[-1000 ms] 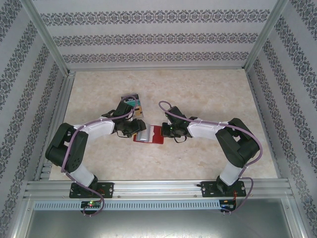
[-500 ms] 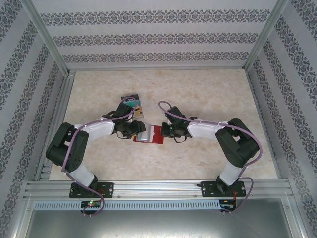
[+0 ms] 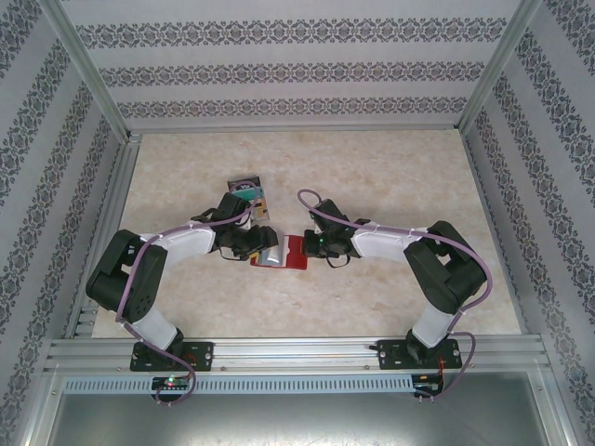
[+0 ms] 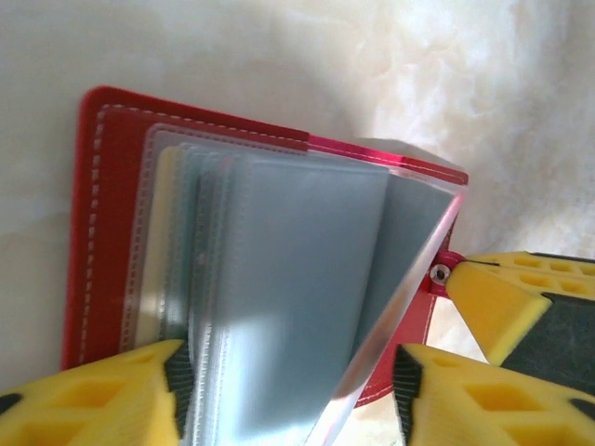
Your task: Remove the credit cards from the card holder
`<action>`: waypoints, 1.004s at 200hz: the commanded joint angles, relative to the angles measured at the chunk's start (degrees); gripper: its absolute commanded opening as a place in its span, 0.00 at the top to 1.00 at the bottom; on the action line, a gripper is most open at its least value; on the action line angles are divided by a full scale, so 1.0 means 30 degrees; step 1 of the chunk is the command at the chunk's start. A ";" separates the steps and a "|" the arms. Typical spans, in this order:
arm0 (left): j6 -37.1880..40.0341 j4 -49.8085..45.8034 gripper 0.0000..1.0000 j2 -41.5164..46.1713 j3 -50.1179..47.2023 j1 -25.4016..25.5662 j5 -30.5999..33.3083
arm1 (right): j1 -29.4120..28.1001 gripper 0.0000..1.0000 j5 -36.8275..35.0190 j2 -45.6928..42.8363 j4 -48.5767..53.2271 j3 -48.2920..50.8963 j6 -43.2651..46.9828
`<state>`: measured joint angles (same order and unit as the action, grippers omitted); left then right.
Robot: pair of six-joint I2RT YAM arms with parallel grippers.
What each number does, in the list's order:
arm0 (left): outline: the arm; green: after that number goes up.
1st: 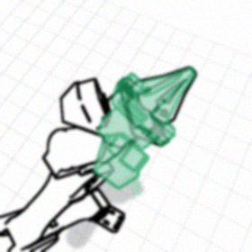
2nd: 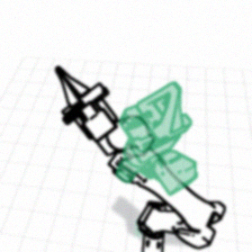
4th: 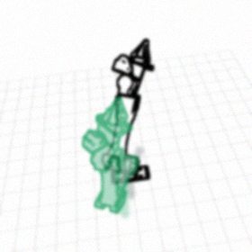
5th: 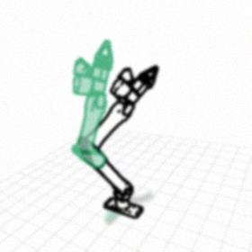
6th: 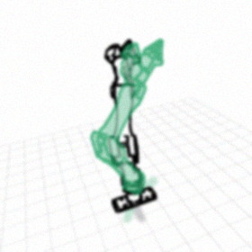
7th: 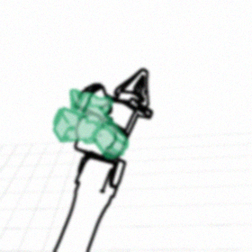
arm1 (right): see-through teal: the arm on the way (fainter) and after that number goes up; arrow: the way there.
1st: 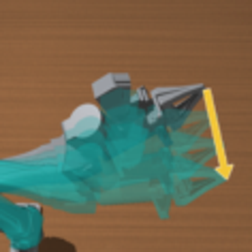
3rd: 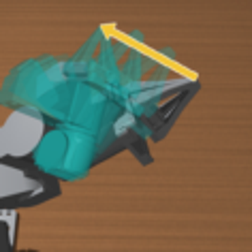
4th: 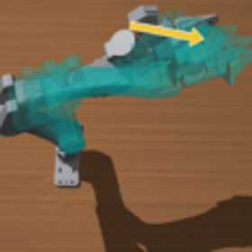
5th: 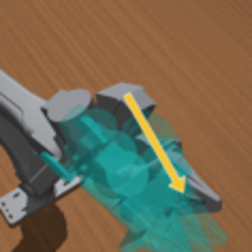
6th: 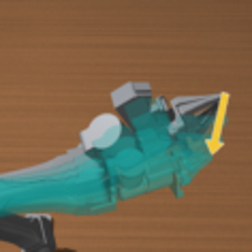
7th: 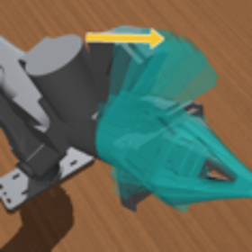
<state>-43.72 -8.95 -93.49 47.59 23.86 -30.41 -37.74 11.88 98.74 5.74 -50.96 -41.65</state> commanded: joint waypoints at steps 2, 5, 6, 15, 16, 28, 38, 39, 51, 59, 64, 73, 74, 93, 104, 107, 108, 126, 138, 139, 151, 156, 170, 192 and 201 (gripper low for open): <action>0.0191 0.1212 0.34 -0.0132 -0.0130 0.0382 -0.1267 | -0.0119 0.96 -0.0708 0.0588 0.0870 0.0111 0.0146; 0.0190 0.1224 0.32 -0.0111 -0.0128 0.0392 -0.1300 | -0.0124 0.96 -0.0708 0.0599 0.0849 0.0133 0.0151; 0.0190 0.1225 0.32 -0.0103 -0.0115 0.0395 -0.1308 | -0.0111 0.96 -0.0715 0.0602 0.0858 0.0139 0.0145; 0.0164 0.1349 0.28 -0.0012 -0.0179 0.0415 -0.1375 | -0.0116 0.96 -0.0737 0.0573 0.0865 0.0141 0.0143; 0.0163 0.1346 0.28 0.0005 -0.0185 0.0421 -0.1376 | -0.0126 0.96 -0.0737 0.0573 0.0868 0.0141 0.0143; 0.0108 0.1558 0.26 0.0174 -0.0276 0.0416 -0.1514 | -0.0109 0.96 -0.0755 0.0544 0.0858 0.0170 0.0146; 0.0055 0.1721 0.25 0.0296 -0.0323 0.0414 -0.1630 | -0.0122 0.96 -0.0762 0.0529 0.0873 0.0175 0.0114; 0.0049 0.1722 0.25 0.0305 -0.0330 0.0420 -0.1649 | -0.0129 0.96 -0.0750 0.0537 0.0886 0.0172 0.0114; -0.0035 0.1960 0.25 0.0370 -0.0349 0.0409 -0.1883 | -0.0136 0.96 -0.0766 0.0515 0.0842 0.0199 0.0122; -0.0073 0.2063 0.26 0.0424 -0.0356 0.0422 -0.1983 | -0.0138 0.96 -0.0766 0.0514 0.0841 0.0199 0.0117; -0.0126 0.2129 0.26 0.0454 -0.0364 0.0425 -0.2080 | -0.0136 0.96 -0.0766 0.0527 0.0846 0.0184 0.0113; -0.0253 0.2353 0.26 0.0500 -0.0397 0.0409 -0.2278 | -0.0154 0.96 -0.0765 0.0520 0.0845 0.0170 0.0102; -0.0251 0.2390 0.26 0.0495 -0.0411 0.0418 -0.2310 | -0.0160 0.96 -0.0766 0.0517 0.0843 0.0170 0.0093; -0.0583 0.3221 0.26 0.0688 -0.0574 0.0417 -0.2803 | -0.0157 0.96 -0.0770 0.0513 0.0841 0.0170 0.0128; -0.0656 0.3375 0.26 0.0711 -0.0579 0.0402 -0.2930 | -0.0161 0.96 -0.0796 0.0515 0.0868 0.0170 0.0131; -0.0637 0.3388 0.26 0.0723 -0.0572 0.0391 -0.2980 | -0.0157 0.96 -0.0796 0.0500 0.0863 0.0177 0.0125; -0.0648 0.3376 0.26 0.0724 -0.0572 0.0409 -0.2969 | -0.0147 0.96 -0.0796 0.0493 0.0867 0.0174 0.0119; -0.0645 0.3432 0.24 0.0805 -0.0601 0.0393 -0.3031 | -0.0181 0.96 -0.0797 0.0500 0.0842 0.0185 0.0114; -0.0679 0.3484 0.22 0.0914 -0.0677 0.0396 -0.3003 | -0.0180 0.96 -0.0796 0.0471 0.0842 0.0196 0.0100; -0.0684 0.3468 0.22 0.0937 -0.0668 0.0397 -0.2995 | -0.0173 0.96 -0.0796 0.0464 0.0842 0.0198 0.0092; -0.0572 0.3223 0.22 0.1018 -0.0554 0.0387 -0.2874 | -0.0180 0.96 -0.0824 0.0470 0.0843 0.0201 0.0092; -0.0486 0.3083 0.22 0.1046 -0.0490 0.0391 -0.2840 | -0.0170 0.96 -0.0825 0.0485 0.0841 0.0199 0.0088; -0.0239 0.2521 0.22 0.1046 -0.0267 0.0371 -0.2580 | -0.0182 0.96 -0.0803 0.0515 0.0846 0.0199 0.0085; 0.0304 0.1106 0.23 0.1357 0.0162 0.0374 -0.1271 | -0.0169 0.96 -0.0810 0.0493 0.0861 0.0155 0.0093; 0.0519 0.0988 0.25 0.1491 0.0259 0.0385 -0.1301 | -0.0189 0.96 -0.0825 0.0507 0.0889 0.0141 0.0128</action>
<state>-44.95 -2.50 -91.48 46.28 24.38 -36.58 -37.74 11.42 98.74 5.74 -50.96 -41.65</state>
